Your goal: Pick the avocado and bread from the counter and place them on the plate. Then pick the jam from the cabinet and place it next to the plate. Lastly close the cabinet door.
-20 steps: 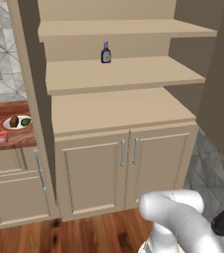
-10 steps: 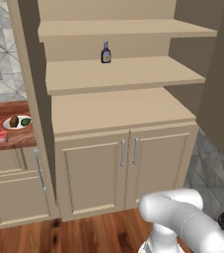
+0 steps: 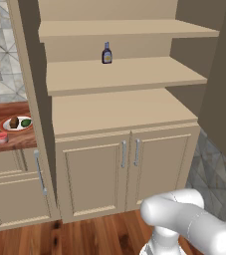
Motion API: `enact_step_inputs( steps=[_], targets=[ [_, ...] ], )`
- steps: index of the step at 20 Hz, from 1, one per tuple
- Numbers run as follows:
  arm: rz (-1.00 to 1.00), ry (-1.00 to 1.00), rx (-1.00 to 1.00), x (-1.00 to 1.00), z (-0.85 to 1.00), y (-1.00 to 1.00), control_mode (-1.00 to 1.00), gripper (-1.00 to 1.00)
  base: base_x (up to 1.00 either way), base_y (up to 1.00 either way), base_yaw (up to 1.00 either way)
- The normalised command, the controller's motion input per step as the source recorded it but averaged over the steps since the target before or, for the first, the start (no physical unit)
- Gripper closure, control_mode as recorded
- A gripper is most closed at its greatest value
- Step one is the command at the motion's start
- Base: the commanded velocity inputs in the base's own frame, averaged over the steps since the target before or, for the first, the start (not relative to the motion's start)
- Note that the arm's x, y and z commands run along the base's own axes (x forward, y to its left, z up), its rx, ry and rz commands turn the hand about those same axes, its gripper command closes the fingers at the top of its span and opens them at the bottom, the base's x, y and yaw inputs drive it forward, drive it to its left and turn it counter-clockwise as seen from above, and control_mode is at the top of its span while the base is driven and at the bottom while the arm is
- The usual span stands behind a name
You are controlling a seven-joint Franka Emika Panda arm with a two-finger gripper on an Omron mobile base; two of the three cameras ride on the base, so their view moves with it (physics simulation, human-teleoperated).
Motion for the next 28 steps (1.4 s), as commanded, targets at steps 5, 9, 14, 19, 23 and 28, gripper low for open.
enact_step_inputs(
  steps=[5, 9, 14, 19, 23, 28],
  targets=[
    [0.0, 0.01, 0.0, 0.13, -0.12, -0.08, -1.0, -1.0, 0.0, 0.0, 0.0],
    [0.0, 0.0, 0.0, 0.19, -0.12, 0.0, -1.0, -1.0, 0.0, 0.0, 0.0],
    [0.0, 0.0, 0.0, 0.23, -0.11, 0.0, -1.0, -1.0, 0.0, 0.0, 0.0],
    [0.0, 0.0, 0.0, 0.23, -0.14, 0.0, -1.0, -1.0, 0.0, 0.0, 0.0],
    [0.0, 0.0, 0.0, 0.2, -0.15, 0.0, -1.0, -1.0, 0.0, 0.0, 0.0],
    [0.0, 0.0, 0.0, 0.15, -0.16, 0.0, -1.0, -1.0, 0.0, 0.0, 0.0]
  ],
)
